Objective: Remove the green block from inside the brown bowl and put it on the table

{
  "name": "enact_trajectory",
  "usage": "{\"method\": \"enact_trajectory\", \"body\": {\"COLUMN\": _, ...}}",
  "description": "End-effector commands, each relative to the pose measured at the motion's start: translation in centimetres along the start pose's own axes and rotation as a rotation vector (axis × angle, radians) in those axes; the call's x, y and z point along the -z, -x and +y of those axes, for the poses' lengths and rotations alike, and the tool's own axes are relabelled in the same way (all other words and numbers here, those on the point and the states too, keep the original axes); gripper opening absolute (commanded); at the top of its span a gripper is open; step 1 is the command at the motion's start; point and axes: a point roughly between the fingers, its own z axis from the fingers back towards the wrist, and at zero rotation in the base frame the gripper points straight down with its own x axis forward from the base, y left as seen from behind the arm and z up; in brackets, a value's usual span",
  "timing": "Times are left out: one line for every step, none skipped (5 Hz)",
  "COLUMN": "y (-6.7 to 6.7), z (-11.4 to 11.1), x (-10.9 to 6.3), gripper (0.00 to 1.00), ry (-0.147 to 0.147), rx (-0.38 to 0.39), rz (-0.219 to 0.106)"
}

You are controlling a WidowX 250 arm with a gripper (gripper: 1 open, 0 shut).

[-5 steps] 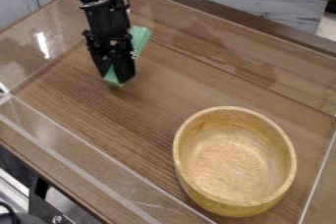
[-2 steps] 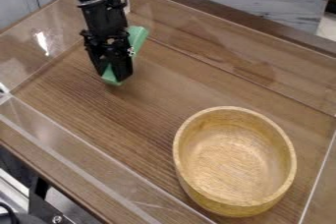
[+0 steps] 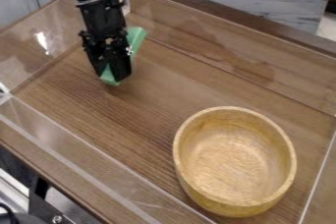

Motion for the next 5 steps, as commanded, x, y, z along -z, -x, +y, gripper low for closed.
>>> {"method": "enact_trajectory", "body": {"y": -0.63, "z": 0.50, "x": -1.87, "gripper": 0.00, "ry": -0.023, "rx": -0.003, "rz": -0.044}}
{"method": "enact_trajectory", "body": {"y": -0.57, "z": 0.57, "x": -2.00, "gripper": 0.00, "ry": -0.013, "rx": -0.007, "rz": -0.038}}
{"method": "enact_trajectory", "body": {"y": -0.49, "z": 0.61, "x": -2.18, "gripper": 0.00, "ry": -0.002, "rx": -0.011, "rz": -0.032}}
{"method": "enact_trajectory", "body": {"y": -0.36, "z": 0.61, "x": -2.43, "gripper": 0.00, "ry": 0.009, "rx": -0.016, "rz": -0.027}}
{"method": "enact_trajectory", "body": {"y": -0.32, "z": 0.66, "x": -2.59, "gripper": 0.00, "ry": 0.018, "rx": -0.017, "rz": -0.022}}
